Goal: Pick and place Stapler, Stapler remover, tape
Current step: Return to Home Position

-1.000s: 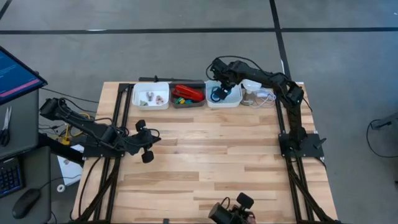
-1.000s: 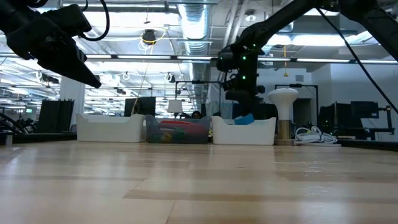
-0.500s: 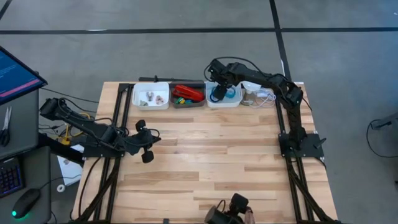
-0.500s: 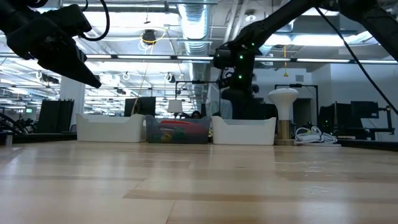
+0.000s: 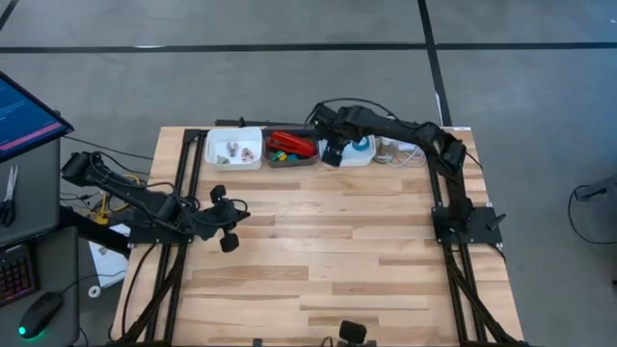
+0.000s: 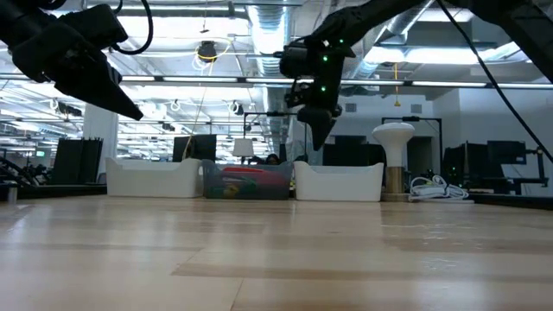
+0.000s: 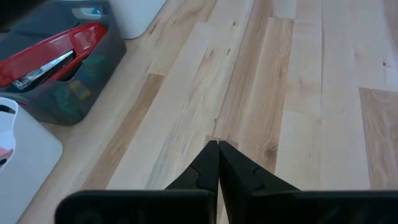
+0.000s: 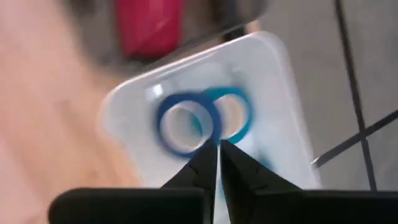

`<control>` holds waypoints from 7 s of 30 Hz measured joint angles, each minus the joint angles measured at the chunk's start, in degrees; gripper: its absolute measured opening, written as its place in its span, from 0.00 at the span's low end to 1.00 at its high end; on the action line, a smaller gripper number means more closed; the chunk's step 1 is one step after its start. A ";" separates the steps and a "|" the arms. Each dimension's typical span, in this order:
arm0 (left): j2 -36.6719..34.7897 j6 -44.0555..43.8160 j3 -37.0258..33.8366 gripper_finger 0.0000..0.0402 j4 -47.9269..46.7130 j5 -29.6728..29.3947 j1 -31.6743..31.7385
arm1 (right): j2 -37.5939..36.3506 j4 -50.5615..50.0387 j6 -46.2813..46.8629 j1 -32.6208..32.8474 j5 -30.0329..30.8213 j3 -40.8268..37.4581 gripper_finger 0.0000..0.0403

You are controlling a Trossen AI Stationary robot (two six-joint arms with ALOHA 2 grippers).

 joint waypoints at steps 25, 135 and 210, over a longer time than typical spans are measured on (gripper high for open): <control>-1.08 8.91 0.02 0.00 3.18 -6.78 0.00 | -26.65 14.59 0.12 12.19 -17.06 -9.79 0.00; -32.17 28.26 0.01 0.00 11.92 5.41 0.11 | -117.00 36.81 4.31 19.79 -17.54 -75.46 0.00; -32.22 27.27 0.01 0.00 12.03 4.67 0.11 | -116.79 55.40 13.74 19.95 -18.66 -100.96 0.00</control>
